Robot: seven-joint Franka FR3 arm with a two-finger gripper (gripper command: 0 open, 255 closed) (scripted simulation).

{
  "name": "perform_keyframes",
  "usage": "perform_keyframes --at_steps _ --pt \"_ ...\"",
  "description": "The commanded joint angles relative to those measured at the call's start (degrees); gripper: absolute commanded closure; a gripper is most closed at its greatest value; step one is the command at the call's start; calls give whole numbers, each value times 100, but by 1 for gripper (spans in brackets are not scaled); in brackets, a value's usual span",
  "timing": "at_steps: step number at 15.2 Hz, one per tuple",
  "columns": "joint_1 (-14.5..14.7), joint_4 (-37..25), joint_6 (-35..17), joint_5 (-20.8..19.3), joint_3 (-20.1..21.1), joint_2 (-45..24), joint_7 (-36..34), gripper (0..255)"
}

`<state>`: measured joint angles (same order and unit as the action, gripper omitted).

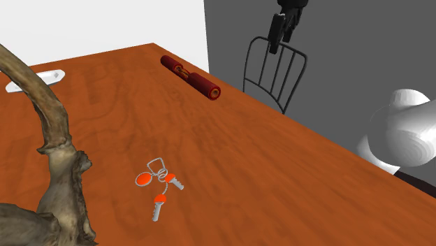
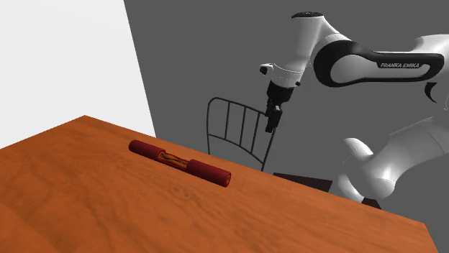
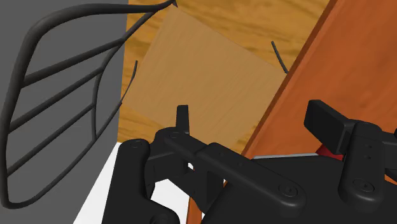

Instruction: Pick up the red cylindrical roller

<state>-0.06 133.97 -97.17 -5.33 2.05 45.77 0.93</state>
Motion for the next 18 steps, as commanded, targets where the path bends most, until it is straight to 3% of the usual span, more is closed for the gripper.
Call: perform_keyframes --at_steps 1,10,18 --pt "0 0 0 0 0 0 0 0" --pt "42 -1111 -671 510 262 -2002 -704 0" --pt "89 -2583 -885 834 411 -3823 -1220 0"
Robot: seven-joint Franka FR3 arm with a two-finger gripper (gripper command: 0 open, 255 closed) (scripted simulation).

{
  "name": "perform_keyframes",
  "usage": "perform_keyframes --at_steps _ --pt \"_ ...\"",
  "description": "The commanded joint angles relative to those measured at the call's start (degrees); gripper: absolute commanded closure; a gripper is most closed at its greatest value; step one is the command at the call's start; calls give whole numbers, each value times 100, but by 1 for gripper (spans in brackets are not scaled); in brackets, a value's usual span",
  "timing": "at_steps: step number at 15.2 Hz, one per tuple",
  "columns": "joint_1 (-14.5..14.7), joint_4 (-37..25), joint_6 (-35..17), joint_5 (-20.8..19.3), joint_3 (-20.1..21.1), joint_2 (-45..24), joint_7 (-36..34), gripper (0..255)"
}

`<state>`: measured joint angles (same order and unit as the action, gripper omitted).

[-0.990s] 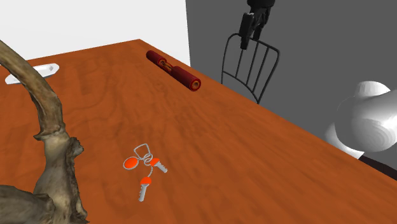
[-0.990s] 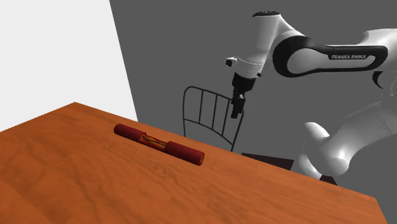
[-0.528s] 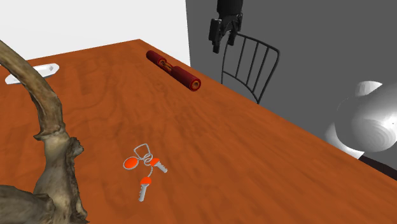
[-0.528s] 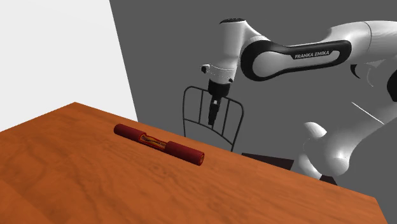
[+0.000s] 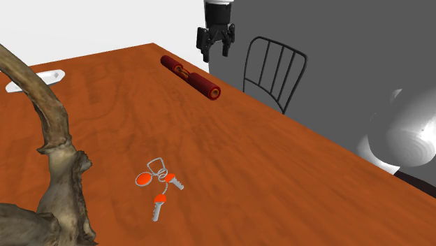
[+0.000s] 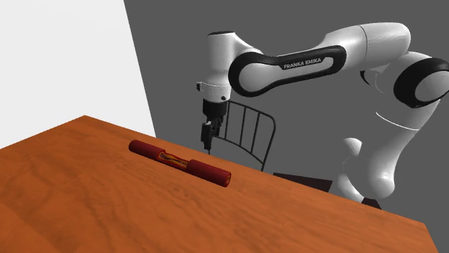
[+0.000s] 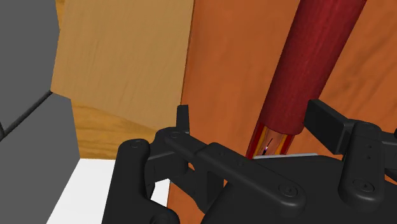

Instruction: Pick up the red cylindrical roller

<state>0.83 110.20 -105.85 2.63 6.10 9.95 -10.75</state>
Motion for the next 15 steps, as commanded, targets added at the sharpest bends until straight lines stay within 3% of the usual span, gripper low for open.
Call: perform_keyframes --at_steps 1,9,15 --pt "8 -426 -16 71 20 -473 -111 0" --pt "102 -2586 259 298 94 -2442 -578 0" --pt "107 -2304 -103 320 93 -2526 -556 0"
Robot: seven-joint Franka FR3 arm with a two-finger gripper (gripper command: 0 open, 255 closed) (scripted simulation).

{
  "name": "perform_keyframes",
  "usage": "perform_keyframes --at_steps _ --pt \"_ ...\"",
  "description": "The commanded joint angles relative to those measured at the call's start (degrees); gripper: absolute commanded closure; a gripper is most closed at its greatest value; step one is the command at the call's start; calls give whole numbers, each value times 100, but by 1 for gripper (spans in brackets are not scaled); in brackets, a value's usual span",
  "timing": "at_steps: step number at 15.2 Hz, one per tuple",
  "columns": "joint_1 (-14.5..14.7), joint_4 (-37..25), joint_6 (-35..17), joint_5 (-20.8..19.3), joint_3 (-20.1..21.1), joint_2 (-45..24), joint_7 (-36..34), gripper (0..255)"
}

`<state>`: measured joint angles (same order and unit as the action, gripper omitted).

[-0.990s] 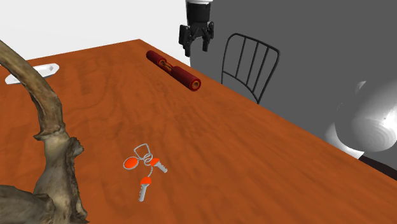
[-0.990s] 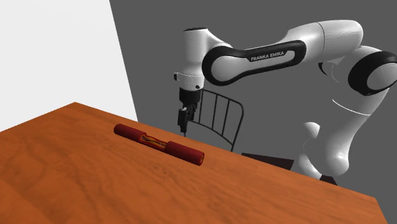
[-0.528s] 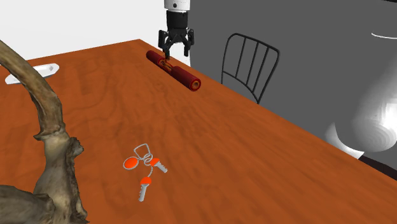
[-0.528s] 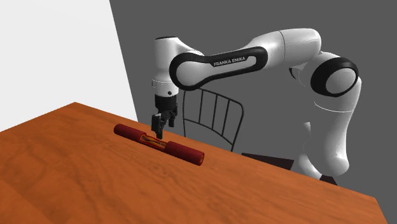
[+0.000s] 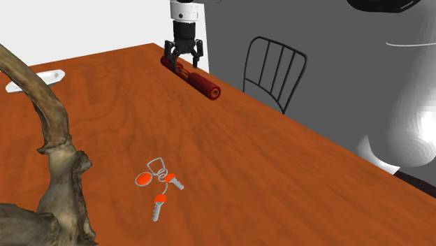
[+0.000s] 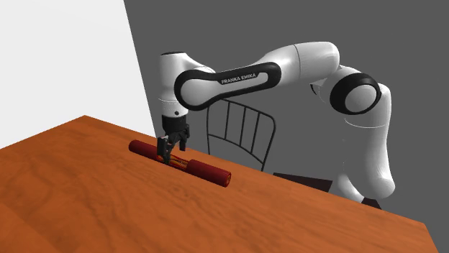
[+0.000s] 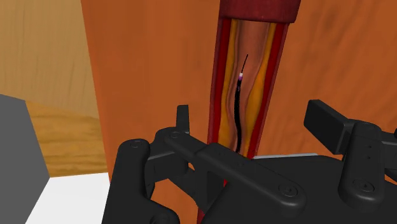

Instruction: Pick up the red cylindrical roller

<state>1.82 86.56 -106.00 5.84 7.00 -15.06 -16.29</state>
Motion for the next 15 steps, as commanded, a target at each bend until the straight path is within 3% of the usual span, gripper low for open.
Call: perform_keyframes --at_steps 1,4,5,15 --pt "7 135 -164 2 3 -27 7 0" --pt "7 249 -283 5 3 -31 20 0" --pt "7 252 -280 6 3 -26 19 255" --pt "7 178 -208 3 3 -28 11 255"
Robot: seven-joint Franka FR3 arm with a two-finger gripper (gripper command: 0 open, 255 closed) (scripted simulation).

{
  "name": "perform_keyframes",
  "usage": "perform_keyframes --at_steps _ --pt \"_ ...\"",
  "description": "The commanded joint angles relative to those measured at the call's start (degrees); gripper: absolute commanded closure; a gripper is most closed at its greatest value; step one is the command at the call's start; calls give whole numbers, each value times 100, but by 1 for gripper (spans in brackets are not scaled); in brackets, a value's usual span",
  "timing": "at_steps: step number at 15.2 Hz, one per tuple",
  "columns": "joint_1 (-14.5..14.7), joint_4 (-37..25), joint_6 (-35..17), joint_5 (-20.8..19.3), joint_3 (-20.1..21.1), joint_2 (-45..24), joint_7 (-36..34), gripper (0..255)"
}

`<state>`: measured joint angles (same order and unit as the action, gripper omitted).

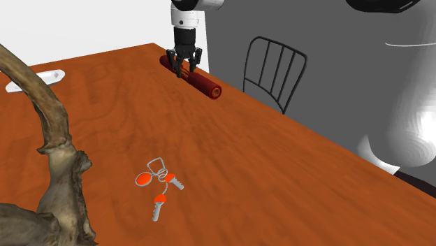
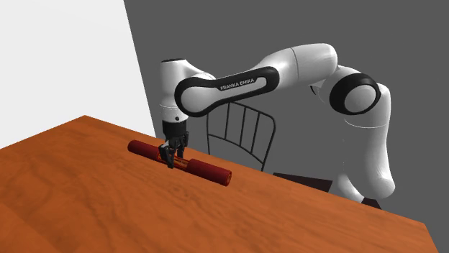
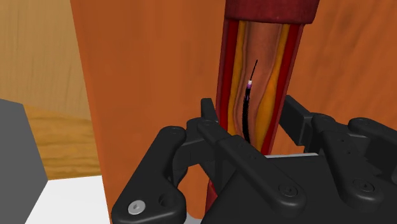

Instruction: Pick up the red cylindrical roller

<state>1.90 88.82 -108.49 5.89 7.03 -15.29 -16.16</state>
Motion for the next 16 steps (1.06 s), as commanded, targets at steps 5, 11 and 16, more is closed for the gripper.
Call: perform_keyframes --at_steps 5,11,16 --pt "2 -439 425 -15 1 -10 -45 255" --pt "8 -982 908 -33 2 -67 -101 255" --pt "13 -1306 1175 -44 4 -123 -132 255"
